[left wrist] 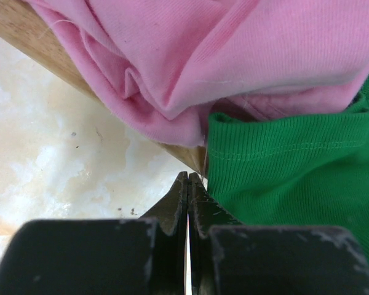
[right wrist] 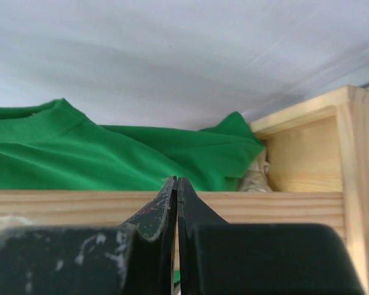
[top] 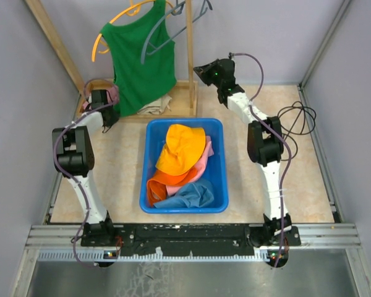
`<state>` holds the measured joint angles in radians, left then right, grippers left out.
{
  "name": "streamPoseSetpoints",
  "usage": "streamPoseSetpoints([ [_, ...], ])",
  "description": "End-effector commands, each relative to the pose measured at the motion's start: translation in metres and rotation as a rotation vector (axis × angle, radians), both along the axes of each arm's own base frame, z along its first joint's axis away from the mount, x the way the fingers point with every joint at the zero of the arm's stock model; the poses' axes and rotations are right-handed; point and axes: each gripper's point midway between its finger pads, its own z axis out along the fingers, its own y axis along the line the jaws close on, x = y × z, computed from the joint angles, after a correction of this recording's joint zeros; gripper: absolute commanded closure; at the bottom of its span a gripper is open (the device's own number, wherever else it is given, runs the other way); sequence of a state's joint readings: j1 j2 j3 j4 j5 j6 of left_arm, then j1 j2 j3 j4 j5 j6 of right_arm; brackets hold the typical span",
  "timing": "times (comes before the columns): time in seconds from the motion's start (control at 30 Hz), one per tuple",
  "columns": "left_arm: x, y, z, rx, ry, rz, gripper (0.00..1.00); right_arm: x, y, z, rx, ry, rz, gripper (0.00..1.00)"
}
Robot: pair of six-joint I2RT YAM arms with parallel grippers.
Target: Stack the hats
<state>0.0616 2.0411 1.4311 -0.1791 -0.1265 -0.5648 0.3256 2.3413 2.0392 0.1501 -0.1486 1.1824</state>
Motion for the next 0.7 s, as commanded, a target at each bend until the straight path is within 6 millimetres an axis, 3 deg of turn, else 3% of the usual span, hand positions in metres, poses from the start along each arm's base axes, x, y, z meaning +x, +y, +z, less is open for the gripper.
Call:
streamPoseSetpoints([
  [0.0,0.011,0.003,0.001,0.007,0.006,0.010,1.00,-0.003,0.039,0.062,0.135,-0.133,0.052,1.00],
  [0.4,0.024,0.019,-0.011,0.013,0.015,0.042,1.00,-0.008,0.101,0.040,0.224,-0.070,0.117,1.00],
  [0.67,0.027,0.021,-0.009,-0.018,0.002,0.038,1.00,-0.014,0.126,0.036,0.249,-0.054,0.148,1.00],
])
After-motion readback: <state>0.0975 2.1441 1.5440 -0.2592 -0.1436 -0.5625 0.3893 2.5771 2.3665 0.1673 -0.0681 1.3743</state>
